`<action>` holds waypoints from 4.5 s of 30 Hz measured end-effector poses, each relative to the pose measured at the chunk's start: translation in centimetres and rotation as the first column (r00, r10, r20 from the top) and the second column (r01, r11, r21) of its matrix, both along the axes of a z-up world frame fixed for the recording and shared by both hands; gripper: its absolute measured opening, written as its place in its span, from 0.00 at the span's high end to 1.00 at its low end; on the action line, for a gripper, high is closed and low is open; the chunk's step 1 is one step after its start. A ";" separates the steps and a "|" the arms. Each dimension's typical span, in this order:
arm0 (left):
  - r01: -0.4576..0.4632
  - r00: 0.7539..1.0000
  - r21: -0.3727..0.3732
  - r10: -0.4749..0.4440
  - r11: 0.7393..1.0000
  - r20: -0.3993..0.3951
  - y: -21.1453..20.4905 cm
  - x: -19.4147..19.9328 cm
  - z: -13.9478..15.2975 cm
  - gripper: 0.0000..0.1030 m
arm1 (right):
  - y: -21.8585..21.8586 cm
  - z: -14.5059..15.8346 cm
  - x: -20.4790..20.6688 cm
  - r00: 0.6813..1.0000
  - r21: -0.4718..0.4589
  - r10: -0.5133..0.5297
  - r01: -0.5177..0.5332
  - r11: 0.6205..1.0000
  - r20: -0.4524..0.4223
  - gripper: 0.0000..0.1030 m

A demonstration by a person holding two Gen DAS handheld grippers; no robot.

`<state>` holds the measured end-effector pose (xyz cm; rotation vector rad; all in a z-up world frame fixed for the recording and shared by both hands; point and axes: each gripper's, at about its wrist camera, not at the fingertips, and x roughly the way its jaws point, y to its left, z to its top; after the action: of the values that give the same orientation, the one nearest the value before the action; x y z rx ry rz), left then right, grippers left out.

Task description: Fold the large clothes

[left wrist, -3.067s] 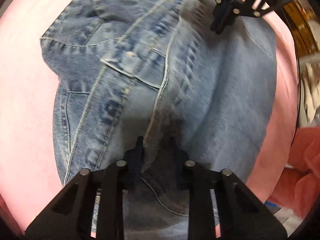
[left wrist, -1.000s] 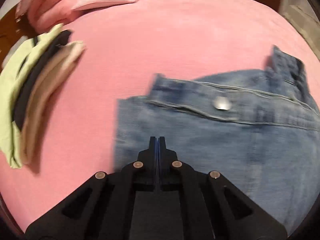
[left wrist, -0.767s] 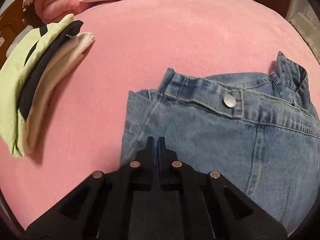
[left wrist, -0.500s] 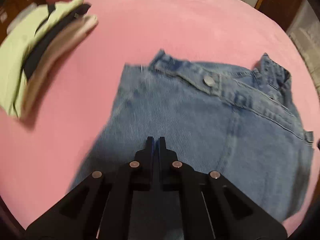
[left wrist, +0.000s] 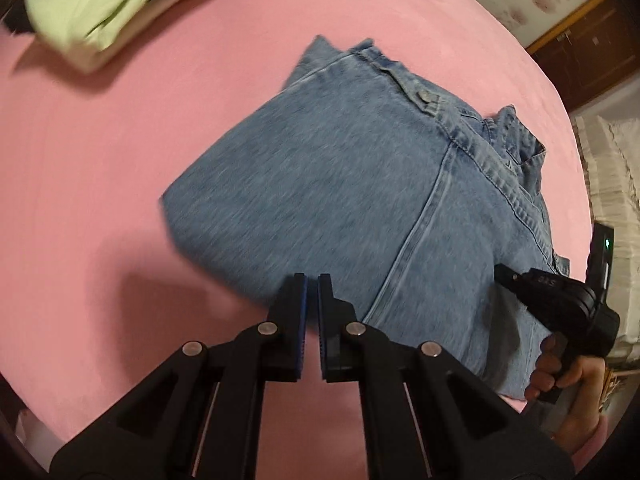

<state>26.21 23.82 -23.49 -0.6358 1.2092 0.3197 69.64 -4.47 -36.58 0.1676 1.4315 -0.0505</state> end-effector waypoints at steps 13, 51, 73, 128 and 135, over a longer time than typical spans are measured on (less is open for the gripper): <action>-0.132 0.991 -0.203 0.132 0.970 -0.011 1.1 -3.5 -4.0 0.40 | 10.6 -1.9 0.5 0.997 -0.221 0.069 -0.074 0.973 -0.028 0.99; 0.099 0.920 -0.072 -0.064 0.993 0.386 0.0 4.6 0.8 0.87 | 5.2 -0.4 -0.7 0.996 -0.186 -0.080 0.084 0.979 0.029 0.99; 0.180 0.795 0.130 -0.222 0.975 0.565 -10.1 2.9 10.8 0.95 | 0.0 0.7 -3.8 0.995 0.007 0.020 -0.021 1.000 0.101 0.99; 0.518 0.841 0.132 -0.531 0.845 0.105 -36.1 3.0 5.5 0.50 | -30.0 14.5 -15.4 0.992 0.234 0.086 -0.062 0.970 -0.094 0.72; 0.449 0.883 0.176 -0.466 0.876 0.065 -33.0 4.8 5.3 0.50 | -30.8 18.7 -18.8 0.979 0.176 0.031 -0.067 0.982 0.201 0.92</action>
<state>31.03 -9.17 -18.14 -0.2110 1.1803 -0.0221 50.80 -35.32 -17.85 0.2796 1.2397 0.1350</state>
